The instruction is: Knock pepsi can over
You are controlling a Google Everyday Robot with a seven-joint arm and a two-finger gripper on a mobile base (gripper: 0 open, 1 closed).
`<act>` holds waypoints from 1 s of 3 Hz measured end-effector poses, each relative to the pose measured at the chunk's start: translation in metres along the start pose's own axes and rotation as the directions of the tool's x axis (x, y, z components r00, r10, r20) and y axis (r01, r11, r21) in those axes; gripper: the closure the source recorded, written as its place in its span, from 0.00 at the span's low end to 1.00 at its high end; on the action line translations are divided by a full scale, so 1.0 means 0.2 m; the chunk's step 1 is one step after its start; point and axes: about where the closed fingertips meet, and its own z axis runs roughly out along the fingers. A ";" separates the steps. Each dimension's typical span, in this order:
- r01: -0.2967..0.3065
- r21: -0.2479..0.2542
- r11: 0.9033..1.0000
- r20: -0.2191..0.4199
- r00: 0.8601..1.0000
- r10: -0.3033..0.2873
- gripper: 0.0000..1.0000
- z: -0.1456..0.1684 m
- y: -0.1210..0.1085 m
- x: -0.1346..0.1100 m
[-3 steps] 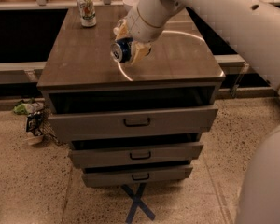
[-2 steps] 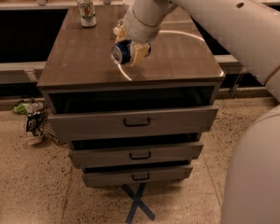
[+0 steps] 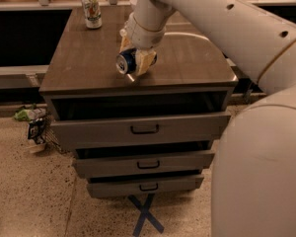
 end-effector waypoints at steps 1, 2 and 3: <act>0.001 -0.024 1.000 -0.002 1.000 -0.001 0.00 0.02 0.01 0.01; -0.011 -0.033 0.999 0.003 1.000 0.011 0.00 0.03 0.01 0.02; -0.029 -0.034 0.999 0.010 1.000 0.029 0.00 0.03 0.01 0.03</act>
Offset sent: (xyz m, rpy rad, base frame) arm 0.0057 -0.0060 -0.0025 -0.0080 0.0406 -0.0246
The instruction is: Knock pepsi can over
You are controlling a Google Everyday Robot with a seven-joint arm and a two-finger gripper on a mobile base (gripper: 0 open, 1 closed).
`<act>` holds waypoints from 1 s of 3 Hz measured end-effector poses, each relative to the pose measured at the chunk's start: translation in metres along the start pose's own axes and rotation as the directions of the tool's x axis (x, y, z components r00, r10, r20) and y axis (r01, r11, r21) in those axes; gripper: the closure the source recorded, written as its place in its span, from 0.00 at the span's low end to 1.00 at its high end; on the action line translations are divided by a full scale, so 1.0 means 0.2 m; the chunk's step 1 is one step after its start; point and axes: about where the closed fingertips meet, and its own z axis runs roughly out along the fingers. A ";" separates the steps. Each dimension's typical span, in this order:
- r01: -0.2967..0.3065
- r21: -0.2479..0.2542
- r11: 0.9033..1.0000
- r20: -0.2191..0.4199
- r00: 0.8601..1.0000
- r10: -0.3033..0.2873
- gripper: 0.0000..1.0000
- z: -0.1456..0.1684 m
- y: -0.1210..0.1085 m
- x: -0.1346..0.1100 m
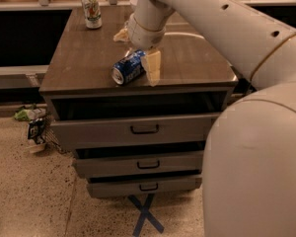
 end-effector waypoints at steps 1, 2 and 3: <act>-0.015 -0.001 1.000 0.007 1.000 0.015 0.00 0.00 0.01 0.01; -0.030 -0.002 1.000 0.014 0.999 0.030 0.00 0.00 0.03 0.02; -0.095 0.011 0.995 0.045 0.995 0.094 0.00 -0.04 0.08 0.09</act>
Offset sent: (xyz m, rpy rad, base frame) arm -0.0053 -0.0156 0.0025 0.0302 0.0266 -0.0471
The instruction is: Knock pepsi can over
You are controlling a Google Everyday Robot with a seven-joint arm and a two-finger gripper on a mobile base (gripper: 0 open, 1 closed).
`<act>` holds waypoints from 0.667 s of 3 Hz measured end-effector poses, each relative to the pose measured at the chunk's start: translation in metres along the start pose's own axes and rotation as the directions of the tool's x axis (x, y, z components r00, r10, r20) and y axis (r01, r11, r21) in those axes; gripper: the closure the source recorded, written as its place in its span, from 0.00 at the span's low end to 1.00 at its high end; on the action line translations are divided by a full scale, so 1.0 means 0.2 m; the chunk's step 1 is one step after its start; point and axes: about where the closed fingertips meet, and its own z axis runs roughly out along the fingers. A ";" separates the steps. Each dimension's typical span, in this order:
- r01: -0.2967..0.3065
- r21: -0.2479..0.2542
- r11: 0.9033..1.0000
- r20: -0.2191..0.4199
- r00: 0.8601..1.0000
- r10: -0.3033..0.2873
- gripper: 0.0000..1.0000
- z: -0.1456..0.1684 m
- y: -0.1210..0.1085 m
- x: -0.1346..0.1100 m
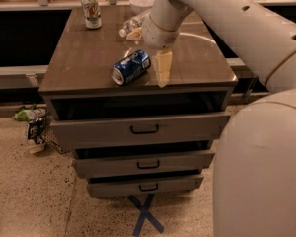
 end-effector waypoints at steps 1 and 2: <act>-0.129 0.070 0.989 0.016 0.992 0.129 0.00 -0.18 0.09 0.21; -0.129 0.069 0.989 0.016 0.992 0.128 0.00 -0.18 0.09 0.20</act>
Offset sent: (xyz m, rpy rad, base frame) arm 0.0025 -0.0435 0.0178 0.0614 -0.0055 -0.1054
